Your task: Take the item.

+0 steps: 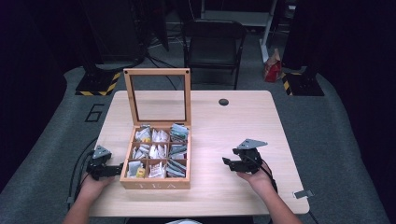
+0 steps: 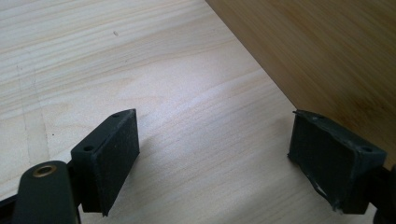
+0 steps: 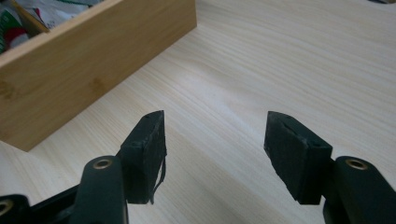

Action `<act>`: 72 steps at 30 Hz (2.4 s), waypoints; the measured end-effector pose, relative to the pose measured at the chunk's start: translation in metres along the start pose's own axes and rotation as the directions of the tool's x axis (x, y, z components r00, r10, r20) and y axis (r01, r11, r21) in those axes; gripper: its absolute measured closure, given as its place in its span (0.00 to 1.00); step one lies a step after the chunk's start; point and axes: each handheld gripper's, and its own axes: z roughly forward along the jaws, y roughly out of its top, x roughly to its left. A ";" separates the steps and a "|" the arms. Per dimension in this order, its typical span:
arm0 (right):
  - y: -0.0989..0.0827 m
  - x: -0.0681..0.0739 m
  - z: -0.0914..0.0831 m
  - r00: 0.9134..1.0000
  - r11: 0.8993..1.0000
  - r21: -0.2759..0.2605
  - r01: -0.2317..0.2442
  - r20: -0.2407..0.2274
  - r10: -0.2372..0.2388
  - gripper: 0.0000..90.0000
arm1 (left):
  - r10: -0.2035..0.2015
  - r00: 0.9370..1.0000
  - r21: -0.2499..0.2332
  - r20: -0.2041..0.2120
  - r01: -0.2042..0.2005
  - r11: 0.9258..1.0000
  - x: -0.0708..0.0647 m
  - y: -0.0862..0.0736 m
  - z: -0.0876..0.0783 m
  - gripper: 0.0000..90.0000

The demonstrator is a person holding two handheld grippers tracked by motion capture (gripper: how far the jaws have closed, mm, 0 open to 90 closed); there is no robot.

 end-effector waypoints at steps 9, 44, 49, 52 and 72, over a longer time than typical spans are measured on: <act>0.020 0.009 -0.014 1.000 0.999 -0.029 0.013 -0.027 -0.014 0.42 | 0.002 1.000 0.001 0.000 -0.002 1.000 0.000 0.000 0.000 0.17; 0.059 0.049 -0.019 0.987 0.993 -0.091 0.068 -0.141 -0.081 0.32 | 0.002 1.000 0.000 0.000 -0.002 1.000 0.000 0.000 0.000 0.17; 0.062 0.054 -0.018 0.983 0.992 -0.093 0.084 -0.156 -0.098 0.32 | 0.002 1.000 0.000 0.000 -0.002 1.000 0.000 0.000 0.000 0.17; 0.064 0.060 -0.015 0.983 0.992 -0.083 0.091 -0.152 -0.103 0.35 | 0.002 1.000 0.000 0.000 -0.002 1.000 0.000 0.000 0.000 0.17; 0.070 0.084 0.003 0.968 0.988 -0.087 0.131 -0.204 -0.146 0.48 | 0.002 1.000 0.000 0.000 -0.002 1.000 0.000 0.000 0.000 0.17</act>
